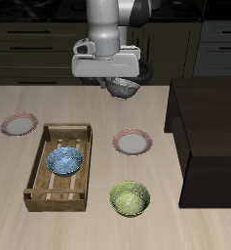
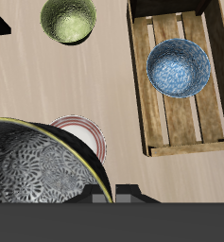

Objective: Place the black bowl onto the plate that is in the center of the table

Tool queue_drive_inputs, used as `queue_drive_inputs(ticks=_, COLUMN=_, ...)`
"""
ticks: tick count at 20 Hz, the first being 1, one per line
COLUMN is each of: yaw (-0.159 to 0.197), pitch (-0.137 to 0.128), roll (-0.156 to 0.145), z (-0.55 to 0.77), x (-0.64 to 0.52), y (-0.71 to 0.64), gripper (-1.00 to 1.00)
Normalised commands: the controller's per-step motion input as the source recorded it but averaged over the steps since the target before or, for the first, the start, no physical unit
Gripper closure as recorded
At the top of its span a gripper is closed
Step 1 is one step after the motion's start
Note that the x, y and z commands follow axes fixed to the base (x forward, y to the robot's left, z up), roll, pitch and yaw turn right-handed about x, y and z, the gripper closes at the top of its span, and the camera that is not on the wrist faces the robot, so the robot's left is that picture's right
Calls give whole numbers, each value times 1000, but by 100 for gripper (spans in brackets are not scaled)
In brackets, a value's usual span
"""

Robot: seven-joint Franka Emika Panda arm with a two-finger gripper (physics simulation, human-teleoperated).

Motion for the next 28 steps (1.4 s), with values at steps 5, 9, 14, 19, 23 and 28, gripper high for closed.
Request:
queue_drive_inputs(ticks=5, yaw=-6, pitch=48, roll=32, z=-330, x=10, y=193, gripper=100)
queue_drive_inputs(ticks=9, yaw=10, pitch=30, roll=26, z=-235, x=30, y=186, gripper=100)
queue_drive_inputs(ticks=14, yaw=-4, pitch=31, roll=19, z=-250, x=-7, y=130, gripper=100)
queue_drive_inputs(ticks=19, yaw=7, pitch=30, roll=9, z=-269, x=9, y=96, gripper=100)
queue_drive_inputs(ticks=23, yaw=-6, pitch=27, roll=-2, z=-207, x=19, y=5, gripper=100)
queue_drive_inputs(ticks=28, yaw=-16, pitch=32, roll=-14, z=-228, x=24, y=-13, gripper=100)
